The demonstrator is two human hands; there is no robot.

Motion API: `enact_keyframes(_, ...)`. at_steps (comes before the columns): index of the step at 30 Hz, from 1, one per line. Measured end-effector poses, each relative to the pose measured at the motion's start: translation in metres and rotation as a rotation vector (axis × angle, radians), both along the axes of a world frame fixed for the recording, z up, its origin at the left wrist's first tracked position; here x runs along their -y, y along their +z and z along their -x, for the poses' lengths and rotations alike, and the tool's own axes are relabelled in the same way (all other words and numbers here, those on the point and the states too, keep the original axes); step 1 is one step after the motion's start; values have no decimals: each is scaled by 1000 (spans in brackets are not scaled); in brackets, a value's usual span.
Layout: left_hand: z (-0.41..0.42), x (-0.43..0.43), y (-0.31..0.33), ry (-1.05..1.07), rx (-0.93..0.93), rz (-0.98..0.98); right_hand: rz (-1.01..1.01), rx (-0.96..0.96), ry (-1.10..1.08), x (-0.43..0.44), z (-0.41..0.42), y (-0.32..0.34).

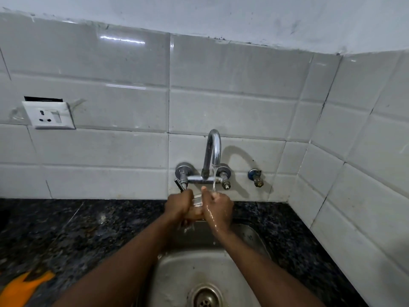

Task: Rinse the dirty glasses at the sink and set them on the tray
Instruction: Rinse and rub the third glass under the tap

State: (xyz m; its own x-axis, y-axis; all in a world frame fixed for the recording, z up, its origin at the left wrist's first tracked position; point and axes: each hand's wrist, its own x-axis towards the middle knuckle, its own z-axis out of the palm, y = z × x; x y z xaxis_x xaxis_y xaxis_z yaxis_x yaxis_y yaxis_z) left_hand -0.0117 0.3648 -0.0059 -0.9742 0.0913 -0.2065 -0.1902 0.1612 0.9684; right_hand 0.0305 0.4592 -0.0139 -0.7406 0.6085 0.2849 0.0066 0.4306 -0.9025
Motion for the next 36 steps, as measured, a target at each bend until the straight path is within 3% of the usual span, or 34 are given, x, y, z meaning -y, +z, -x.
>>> enact_keyframes(1,1,1,2,-76,189,-64,-127,-10,5,0,-1,-2)
enact_keyframes(3,-2,1,2,-70,203,-109,-119,-22,58,-1,-4,-4)
enact_keyframes(6,-14,0,-6,125,-398,-16,233,-10,31,-2,-2,7)
enact_keyframes(7,-18,-1,-8,131,-523,44,301,14,15,-3,-1,12)
enact_keyframes(8,-18,-1,-6,123,-525,97,302,38,17,-6,1,11)
enact_keyframes(11,-5,-1,6,-33,19,122,134,96,65,-10,0,2)
enact_keyframes(12,-6,1,12,-96,152,116,102,95,84,-10,-2,-1)
enact_keyframes(13,-5,2,13,-101,152,128,111,78,110,-9,-4,-2)
enact_keyframes(14,-5,1,10,-58,12,145,167,56,129,-9,-6,-1)
enact_keyframes(16,-16,0,5,53,-436,161,342,50,95,-9,-3,8)
enact_keyframes(17,-25,-1,4,76,-581,177,410,64,73,-10,-2,14)
enact_keyframes(18,-26,-2,4,90,-614,197,419,67,76,-10,-1,18)
enact_keyframes(19,-21,-4,5,104,-505,195,341,69,75,-9,-2,19)
enact_keyframes(22,-10,-4,13,-14,149,21,-63,68,61,-9,-5,15)
enact_keyframes(23,-10,-4,13,-32,177,-5,-70,56,66,-10,-7,14)
enact_keyframes(24,-12,-5,12,1,85,7,5,35,67,-10,-8,14)
enact_keyframes(26,-21,-6,4,127,-392,92,300,39,44,-9,-6,18)
enact_keyframes(27,-30,-6,3,160,-538,119,423,59,26,-8,-6,22)
enact_keyframes(28,-32,-6,5,178,-571,137,457,68,33,-8,-5,23)
enact_keyframes(29,-27,-8,8,175,-470,113,371,70,42,-8,-5,23)
enact_keyframes(32,-16,-8,16,19,157,-47,-122,37,62,-14,-3,18)
enact_keyframes(33,-17,-9,15,4,187,-80,-171,36,73,-17,-2,16)
enact_keyframes(34,-18,-12,13,51,94,-70,-126,35,90,-17,-1,16)
enact_keyframes(36,-26,-13,3,218,-376,39,122,67,89,-14,1,18)
